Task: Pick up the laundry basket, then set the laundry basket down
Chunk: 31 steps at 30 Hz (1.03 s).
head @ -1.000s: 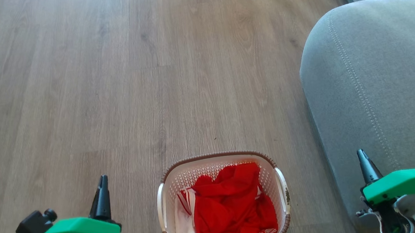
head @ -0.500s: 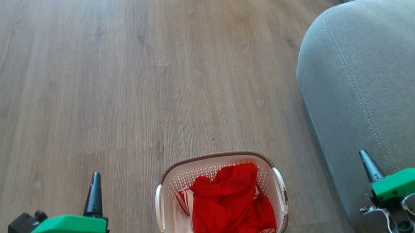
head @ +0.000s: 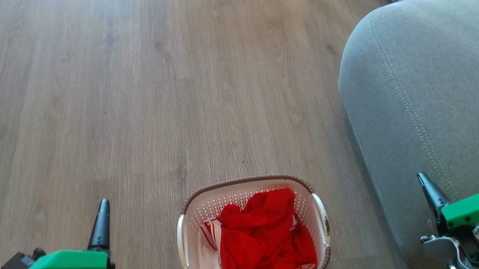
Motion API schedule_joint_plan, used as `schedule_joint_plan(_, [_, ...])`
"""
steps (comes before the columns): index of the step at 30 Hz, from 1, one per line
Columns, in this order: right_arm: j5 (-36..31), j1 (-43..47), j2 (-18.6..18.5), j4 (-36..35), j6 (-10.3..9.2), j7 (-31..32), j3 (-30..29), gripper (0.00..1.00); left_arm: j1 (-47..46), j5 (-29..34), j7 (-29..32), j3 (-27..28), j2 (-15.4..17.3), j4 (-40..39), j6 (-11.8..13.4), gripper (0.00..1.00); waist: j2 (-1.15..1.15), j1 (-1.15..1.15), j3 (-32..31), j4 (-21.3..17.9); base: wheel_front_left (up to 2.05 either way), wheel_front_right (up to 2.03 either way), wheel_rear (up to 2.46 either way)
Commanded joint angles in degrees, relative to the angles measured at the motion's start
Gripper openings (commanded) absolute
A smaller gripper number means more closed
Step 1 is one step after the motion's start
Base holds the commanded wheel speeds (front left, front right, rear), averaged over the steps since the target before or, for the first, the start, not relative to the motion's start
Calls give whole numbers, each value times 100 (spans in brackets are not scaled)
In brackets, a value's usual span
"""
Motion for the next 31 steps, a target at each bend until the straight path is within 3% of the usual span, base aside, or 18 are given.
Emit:
schedule_joint_plan(1, [120,-336,-79,-228,31,32,38,0,-361,-124,35,186,92,-169,-24,0,0,0,0,-3,0,0,0])
schedule_joint_plan(26, [1573,-393,-66,-273,40,481,-271,0,-471,-1727,487,595,79,-143,-44,0,0,0,-15,-129,0,0,0])
schedule_joint_plan(31, [1569,-394,-61,-272,40,487,-279,0,-472,-1721,495,605,72,-143,-44,0,0,0,-15,-129,0,0,0])
